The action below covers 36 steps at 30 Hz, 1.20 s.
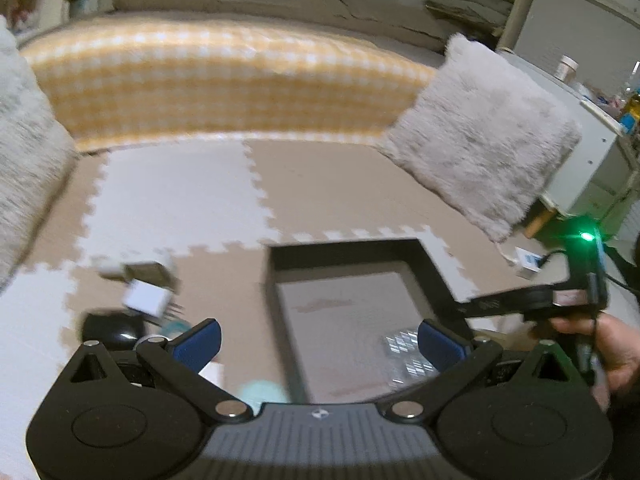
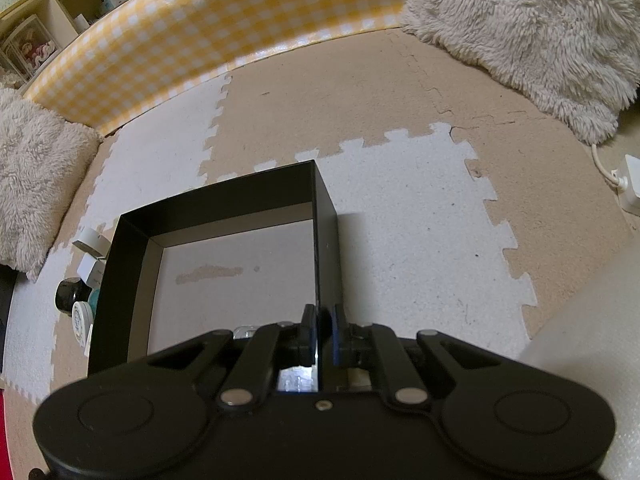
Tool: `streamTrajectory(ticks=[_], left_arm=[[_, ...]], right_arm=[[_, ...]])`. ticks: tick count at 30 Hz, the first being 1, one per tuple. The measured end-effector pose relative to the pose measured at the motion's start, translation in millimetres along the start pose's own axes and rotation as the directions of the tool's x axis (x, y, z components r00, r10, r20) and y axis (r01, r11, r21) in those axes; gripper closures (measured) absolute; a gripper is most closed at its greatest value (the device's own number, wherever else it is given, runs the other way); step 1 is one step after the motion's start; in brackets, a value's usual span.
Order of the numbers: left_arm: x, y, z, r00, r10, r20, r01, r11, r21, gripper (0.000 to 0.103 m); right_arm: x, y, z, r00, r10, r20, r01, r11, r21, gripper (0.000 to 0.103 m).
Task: Organize rigid objects
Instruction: 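Move the left tool back and grasp the round white tape measure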
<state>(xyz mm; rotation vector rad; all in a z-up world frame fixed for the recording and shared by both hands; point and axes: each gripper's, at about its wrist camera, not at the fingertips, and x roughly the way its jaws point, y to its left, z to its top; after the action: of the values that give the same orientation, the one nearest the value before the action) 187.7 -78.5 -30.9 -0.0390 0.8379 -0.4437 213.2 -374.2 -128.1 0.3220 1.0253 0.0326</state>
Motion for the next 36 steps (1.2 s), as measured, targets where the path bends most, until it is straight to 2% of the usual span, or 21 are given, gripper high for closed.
streamTrajectory(ticks=[7, 14, 23, 27, 31, 36], left_arm=[[-2.0, 37.1, -3.5, 0.990, 0.135, 0.043, -0.136, 0.990, 0.033, 0.000], [17.1, 73.8, -21.4, 0.984, 0.177, -0.026, -0.177, 0.984, 0.001, 0.000], [43.3, 93.3, -36.7, 0.963, 0.250, -0.106, -0.256, 0.965, -0.049, 0.000], [55.5, 101.4, -37.9, 0.962, 0.230, -0.145, -0.248, 0.961, -0.119, 0.001], [68.1, 113.3, -42.1, 0.964, 0.202, -0.176, -0.238, 0.947, -0.217, 0.016], [79.0, 133.2, -48.4, 0.969, 0.162, -0.186, -0.223, 0.898, -0.380, 0.022]], right_arm=[[0.2, 0.7, 0.7, 1.000, -0.001, 0.000, 0.001, 1.000, -0.002, 0.095], [0.0, 0.5, -0.1, 1.000, -0.003, 0.000, 0.003, 1.000, -0.005, 0.095], [-0.2, 1.0, -0.7, 1.000, -0.009, -0.002, 0.009, 1.000, -0.009, 0.095], [-0.4, 0.1, -0.7, 1.000, -0.011, -0.004, 0.011, 1.000, -0.013, 0.095], [-0.4, 1.4, -0.6, 1.000, -0.016, -0.003, 0.016, 1.000, -0.018, 0.096], [-0.7, 5.8, -1.0, 1.000, -0.029, -0.003, 0.029, 0.999, -0.028, 0.096]])
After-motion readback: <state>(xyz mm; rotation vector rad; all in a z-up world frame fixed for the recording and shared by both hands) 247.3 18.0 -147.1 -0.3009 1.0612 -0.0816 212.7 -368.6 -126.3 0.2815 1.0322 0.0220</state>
